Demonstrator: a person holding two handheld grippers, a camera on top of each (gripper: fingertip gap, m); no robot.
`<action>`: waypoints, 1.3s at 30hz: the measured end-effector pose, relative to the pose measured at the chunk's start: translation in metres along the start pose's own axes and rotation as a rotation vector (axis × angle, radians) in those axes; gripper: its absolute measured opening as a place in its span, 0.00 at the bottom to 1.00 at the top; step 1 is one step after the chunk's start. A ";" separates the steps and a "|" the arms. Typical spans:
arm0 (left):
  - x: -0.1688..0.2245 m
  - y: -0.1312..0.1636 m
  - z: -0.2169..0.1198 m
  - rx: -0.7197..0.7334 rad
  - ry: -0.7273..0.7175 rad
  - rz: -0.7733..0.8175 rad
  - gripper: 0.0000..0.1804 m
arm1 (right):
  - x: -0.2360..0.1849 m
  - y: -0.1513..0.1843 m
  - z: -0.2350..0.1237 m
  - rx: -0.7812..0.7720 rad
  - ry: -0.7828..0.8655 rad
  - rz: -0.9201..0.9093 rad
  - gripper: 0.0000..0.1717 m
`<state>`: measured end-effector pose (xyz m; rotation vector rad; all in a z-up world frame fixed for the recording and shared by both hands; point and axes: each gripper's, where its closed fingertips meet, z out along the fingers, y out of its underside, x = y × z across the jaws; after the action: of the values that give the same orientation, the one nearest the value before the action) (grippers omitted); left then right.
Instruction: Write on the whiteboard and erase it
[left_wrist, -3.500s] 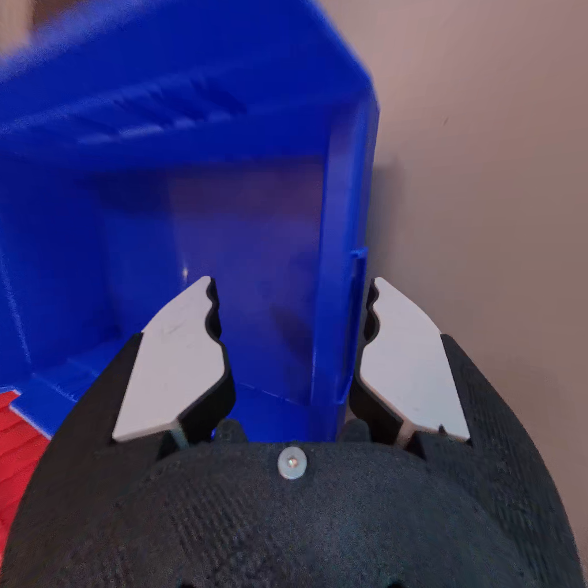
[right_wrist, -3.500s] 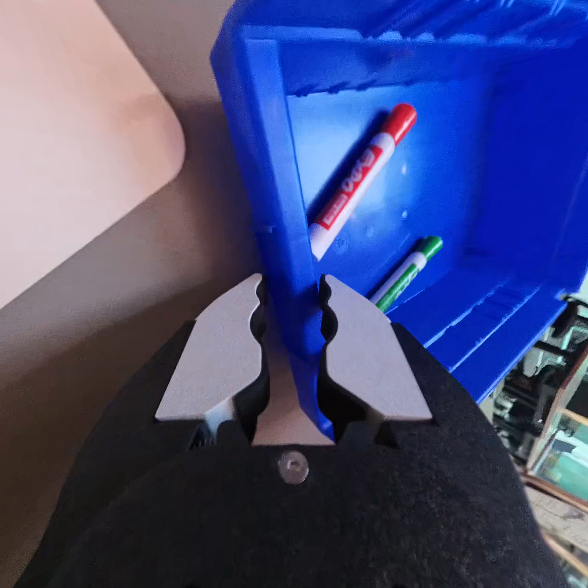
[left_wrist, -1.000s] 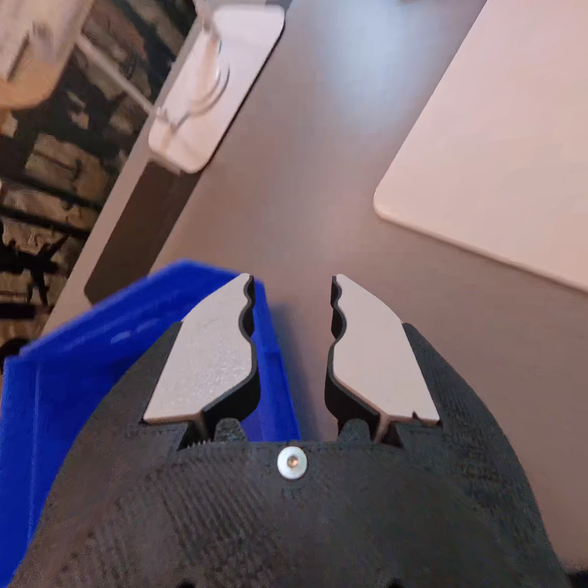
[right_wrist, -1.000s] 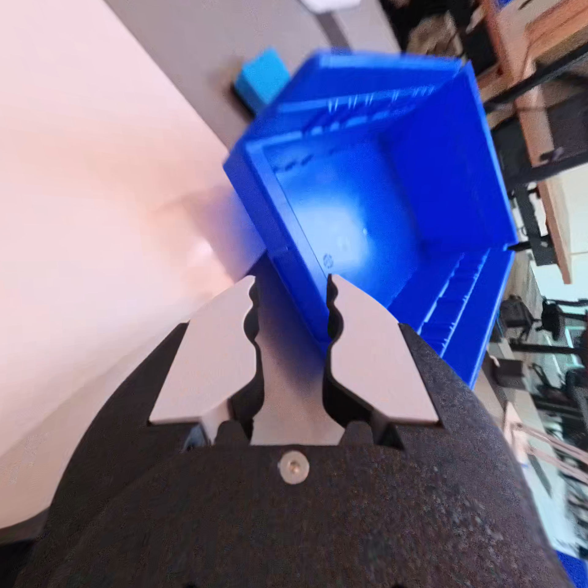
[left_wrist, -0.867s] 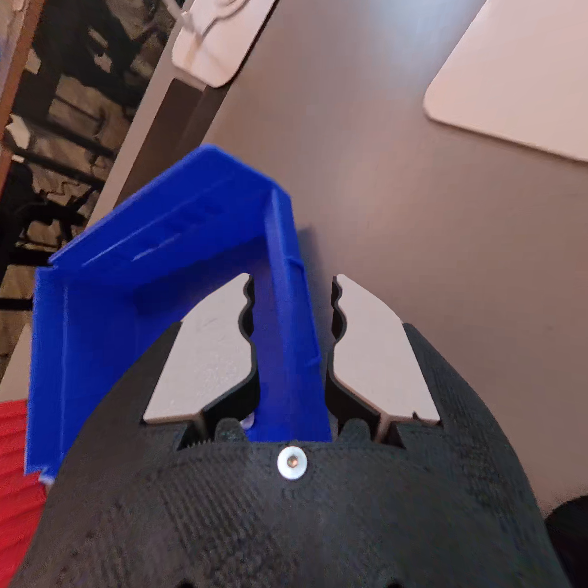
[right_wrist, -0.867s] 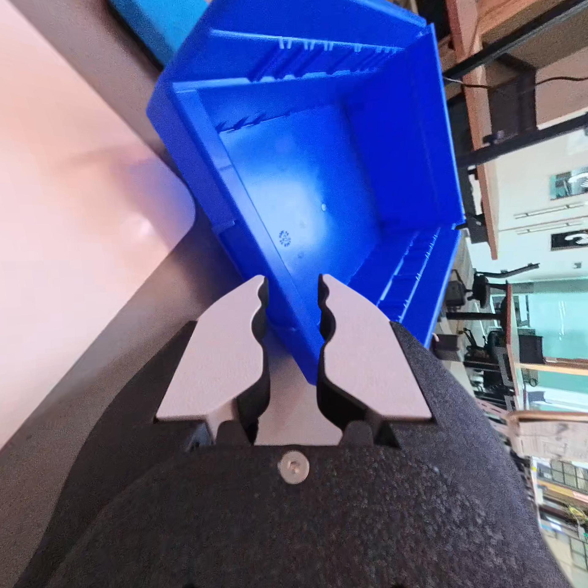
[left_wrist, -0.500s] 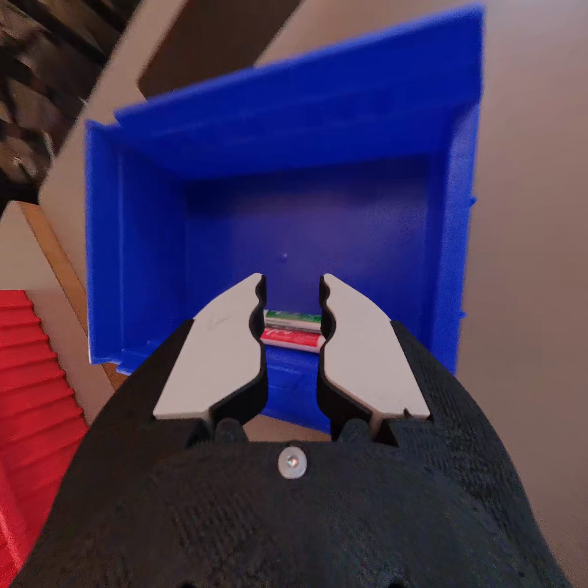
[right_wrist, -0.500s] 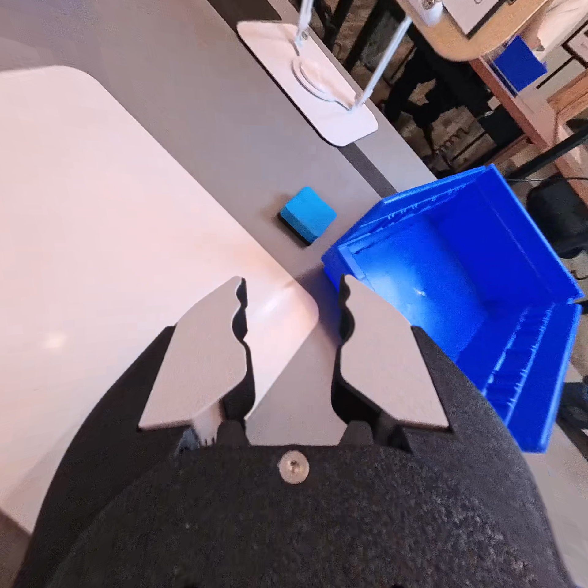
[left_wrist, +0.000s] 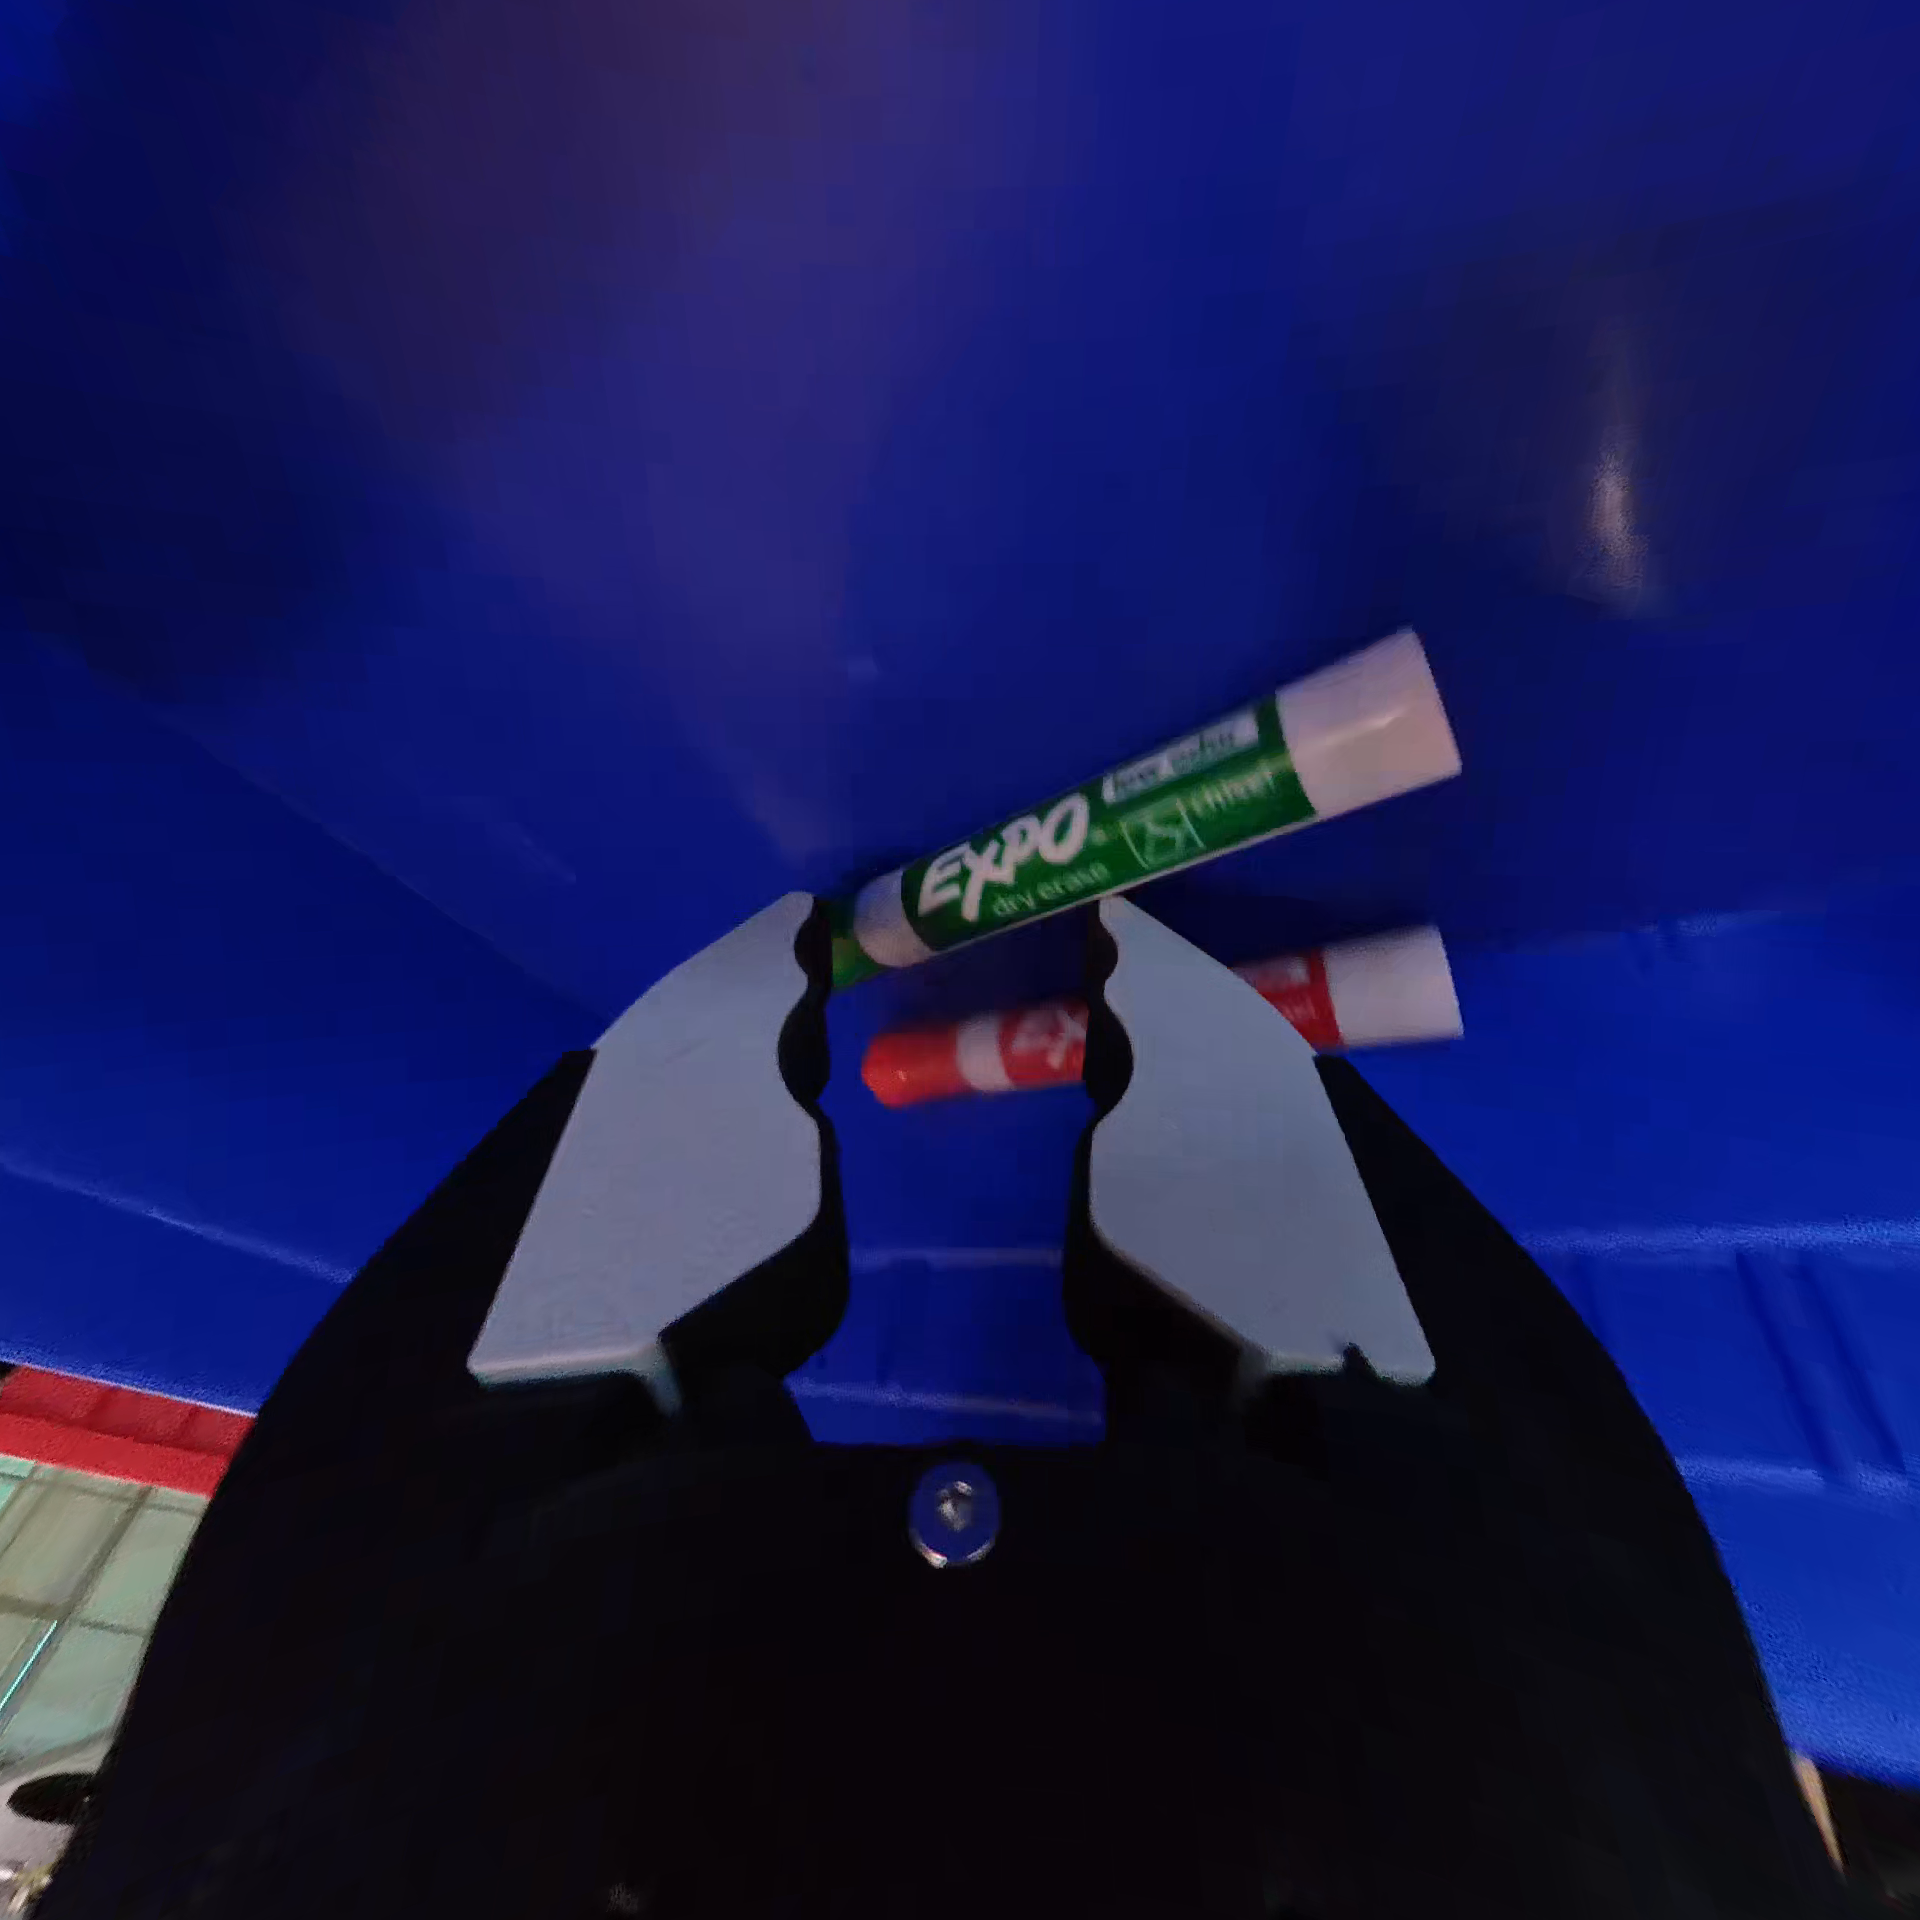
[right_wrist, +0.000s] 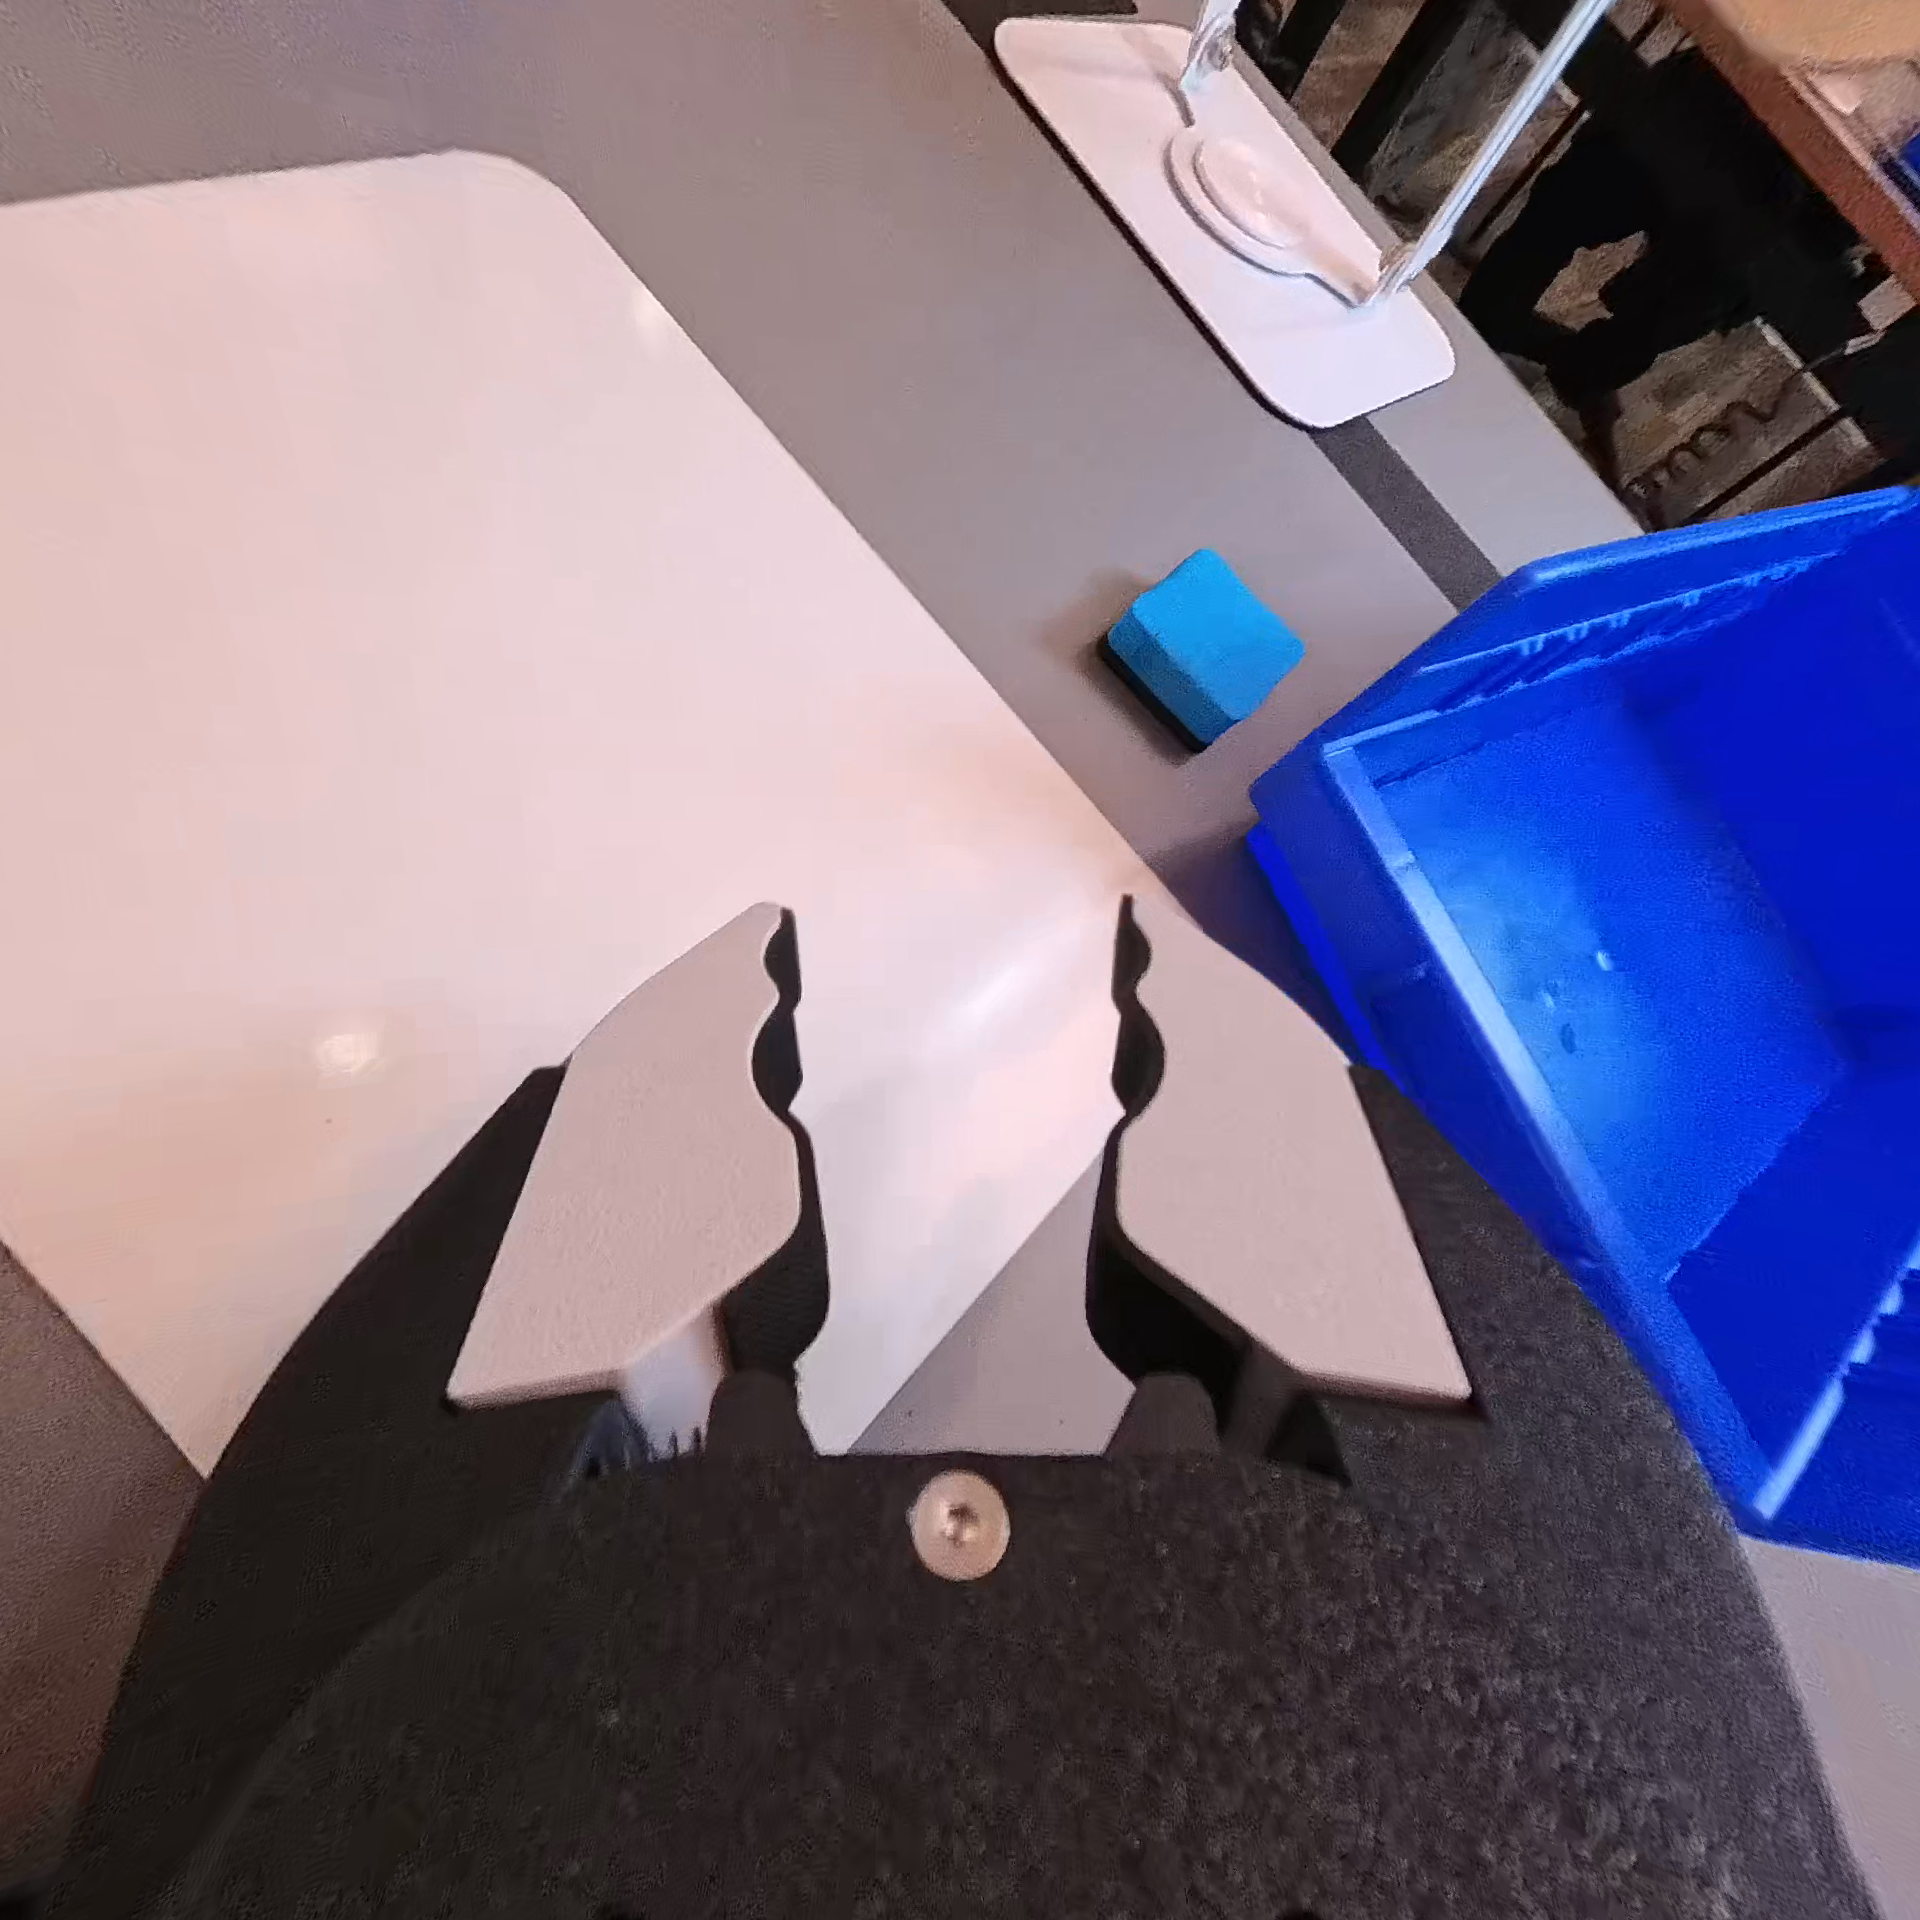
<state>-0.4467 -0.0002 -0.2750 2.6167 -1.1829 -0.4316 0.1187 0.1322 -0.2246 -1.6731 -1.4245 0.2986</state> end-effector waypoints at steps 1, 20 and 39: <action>-0.006 -0.007 0.001 0.033 -0.026 -0.005 0.24 | -0.002 0.003 0.002 -0.007 -0.009 0.000 0.34; 0.053 -0.116 -0.160 0.810 -0.344 0.107 0.11 | -0.045 -0.071 0.000 0.312 -0.194 0.002 0.33; 0.240 -0.259 -0.208 1.285 -0.065 0.331 0.20 | -0.138 -0.144 -0.001 0.576 -0.497 -0.066 0.11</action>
<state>-0.0425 0.0037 -0.2085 3.1631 -2.4427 0.5181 -0.0196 0.0015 -0.1660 -1.1129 -1.5443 1.0379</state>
